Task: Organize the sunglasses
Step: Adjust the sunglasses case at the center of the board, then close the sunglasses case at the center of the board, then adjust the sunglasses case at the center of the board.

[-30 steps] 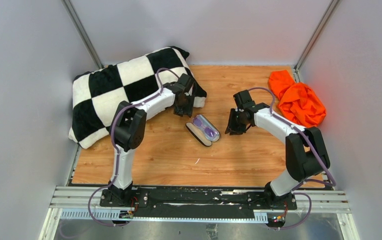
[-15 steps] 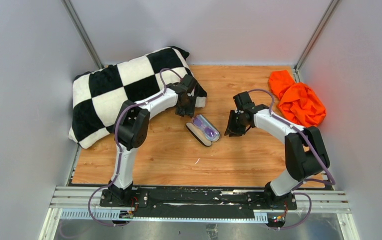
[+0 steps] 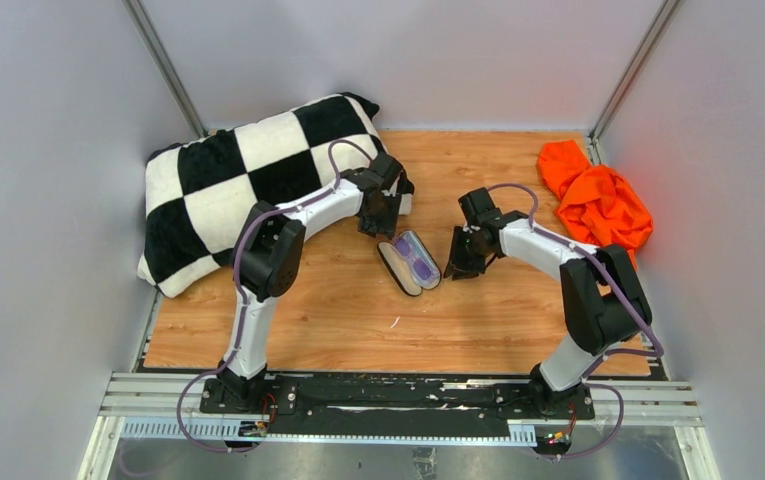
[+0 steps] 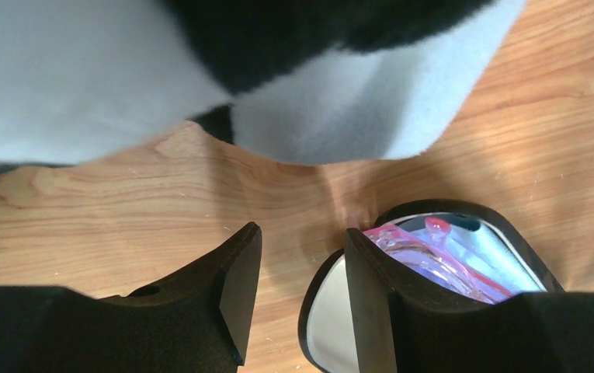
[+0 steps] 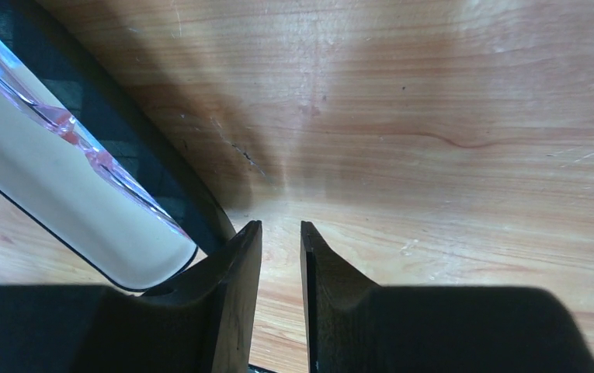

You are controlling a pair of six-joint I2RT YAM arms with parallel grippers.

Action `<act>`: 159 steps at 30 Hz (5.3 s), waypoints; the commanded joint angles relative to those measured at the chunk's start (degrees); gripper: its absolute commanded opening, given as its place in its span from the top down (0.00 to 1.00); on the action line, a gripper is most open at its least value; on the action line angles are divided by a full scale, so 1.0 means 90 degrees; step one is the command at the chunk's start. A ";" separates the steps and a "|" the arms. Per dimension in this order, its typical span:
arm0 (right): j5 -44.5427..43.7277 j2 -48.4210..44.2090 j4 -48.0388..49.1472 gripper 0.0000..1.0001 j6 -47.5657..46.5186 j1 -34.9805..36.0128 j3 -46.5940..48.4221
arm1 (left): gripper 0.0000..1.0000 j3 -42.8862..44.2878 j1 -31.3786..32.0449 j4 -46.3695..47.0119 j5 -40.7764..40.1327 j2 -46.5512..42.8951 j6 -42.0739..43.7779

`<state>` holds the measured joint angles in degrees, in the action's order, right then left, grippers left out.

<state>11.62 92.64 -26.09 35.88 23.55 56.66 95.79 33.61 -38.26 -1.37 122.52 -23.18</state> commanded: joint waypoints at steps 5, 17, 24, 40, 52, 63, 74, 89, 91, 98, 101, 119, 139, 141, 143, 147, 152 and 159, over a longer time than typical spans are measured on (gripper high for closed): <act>0.0080 0.0074 0.0004 0.70 0.0124 0.0171 0.0095 | 0.50 0.0148 0.0121 -0.0032 0.0080 0.0093 0.0008; -0.0836 -0.0649 -0.0557 0.66 -0.0419 0.0147 0.0416 | 0.49 0.0519 0.0079 -0.0429 -0.0706 -0.0659 0.0651; 0.0106 0.0005 -0.0650 0.55 -0.1982 0.0147 0.1494 | 0.46 -0.0440 0.0082 -0.0087 0.0021 -0.2305 0.0184; 0.1405 0.1375 -0.0426 0.61 -0.2742 0.0040 0.2244 | 0.50 -0.3900 0.0092 0.2081 0.1554 -0.3976 -0.1533; 0.1630 0.1524 0.0066 0.72 -0.2410 -0.0148 0.1839 | 0.55 -0.4650 0.0087 0.3278 0.2175 -0.3342 -0.2012; 0.1919 0.1567 0.0280 0.78 -0.2390 -0.0248 0.1567 | 0.62 -0.4676 0.0095 0.3478 0.2301 -0.2980 -0.2124; 0.2131 0.1525 0.0422 0.92 -0.2284 -0.0244 0.1397 | 0.75 -0.4539 0.0094 0.3770 0.2536 -0.2675 -0.2257; 0.2273 0.1334 0.0804 0.98 -0.1934 -0.0073 0.0935 | 0.80 -0.3538 0.0183 0.3452 0.2838 -0.2013 -0.2036; 0.2272 0.1335 0.0836 0.98 -0.1900 -0.0044 0.0902 | 0.80 -0.3374 0.0235 0.3344 0.2871 -0.1863 -0.1984; 0.2246 0.1364 0.0848 0.98 -0.1845 0.0084 0.0921 | 0.80 -0.3018 0.0398 0.3228 0.3016 -0.1344 -0.1910; 0.2237 0.1335 0.0853 0.98 -0.1821 0.0120 0.0904 | 0.80 -0.2948 0.0444 0.3187 0.3030 -0.1192 -0.1869; 0.1501 0.0092 0.0197 0.66 -0.1776 0.0021 0.0504 | 0.76 -0.2820 0.0456 0.2158 0.2399 -0.2532 -0.1178; -0.0278 -0.0564 -0.0802 0.00 -0.2004 0.0617 0.0851 | 0.65 -0.5366 0.0467 0.1474 0.1890 -0.5839 -0.1400; -0.0987 -0.0254 -0.1172 0.00 -0.2004 0.0836 0.1180 | 0.65 -0.5567 0.0472 0.1456 0.1798 -0.6102 -0.1473; -0.1511 0.0064 -0.1411 0.00 -0.1953 0.1038 0.1418 | 0.65 -0.5673 0.0470 0.1346 0.1551 -0.6329 -0.1539; -0.1929 0.0833 -0.1606 0.00 -0.1733 0.1299 0.1763 | 0.64 -0.6007 0.0465 0.1429 0.1263 -0.6900 -0.1818; -0.1697 0.1381 -0.1344 0.00 -0.1588 0.1359 0.1786 | 0.63 -0.6333 0.0465 0.1454 0.1182 -0.7171 -0.1956; -0.1877 0.1367 -0.1221 0.40 -0.1511 0.1191 0.1751 | 0.64 -0.6494 0.0466 0.1427 0.1209 -0.7192 -0.1932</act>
<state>-2.02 106.56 -36.25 21.10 35.00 71.88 38.09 37.54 -25.08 10.61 58.35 -40.18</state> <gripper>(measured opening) 0.706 0.365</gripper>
